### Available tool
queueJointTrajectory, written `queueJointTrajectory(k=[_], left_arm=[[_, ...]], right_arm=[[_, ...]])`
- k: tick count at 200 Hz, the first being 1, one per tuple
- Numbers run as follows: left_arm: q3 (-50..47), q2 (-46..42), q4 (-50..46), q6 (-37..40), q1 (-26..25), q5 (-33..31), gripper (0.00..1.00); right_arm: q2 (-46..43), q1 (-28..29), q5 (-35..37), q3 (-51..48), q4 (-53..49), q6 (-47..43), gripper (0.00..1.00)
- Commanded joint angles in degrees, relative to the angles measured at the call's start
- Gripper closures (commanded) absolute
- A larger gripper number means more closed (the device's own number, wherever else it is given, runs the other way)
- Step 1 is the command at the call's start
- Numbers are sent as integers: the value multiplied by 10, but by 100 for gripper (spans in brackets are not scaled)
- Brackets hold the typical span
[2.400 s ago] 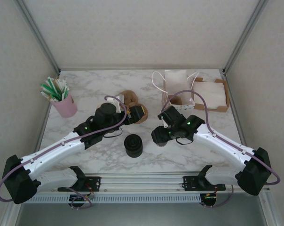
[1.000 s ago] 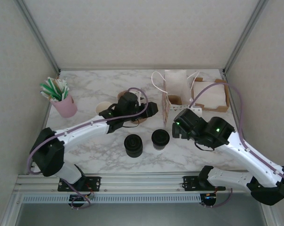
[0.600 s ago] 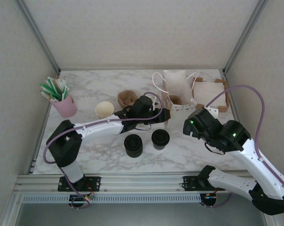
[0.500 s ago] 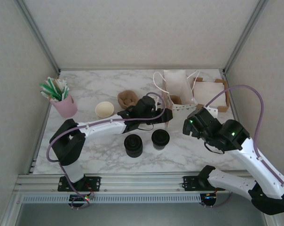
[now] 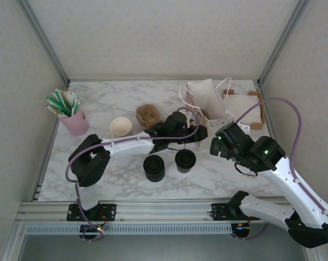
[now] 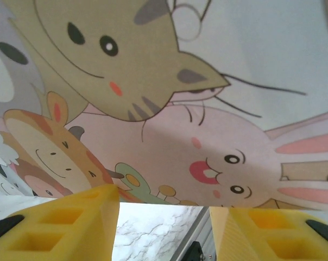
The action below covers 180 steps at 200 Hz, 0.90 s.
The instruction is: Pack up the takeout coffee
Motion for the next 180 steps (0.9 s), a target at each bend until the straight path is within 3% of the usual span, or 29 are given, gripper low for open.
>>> queueJointTrajectory(k=[1,58,118,180], left_arm=[[32,19,29,-7,-7,16,53],[19,-9,19,-3,-10,2,50],[-57,-117,-9,5,-12,-40,36],[-148,-262,-82,28,4,-113,13]], right_arm=[[1,-7,-9,-9,5,-7,1],[-6,-11,-27,-13,15,-15,1],[-27,-13,-84,-10,69,-76,1],[-13,-14,-143,1,99,-157,1]])
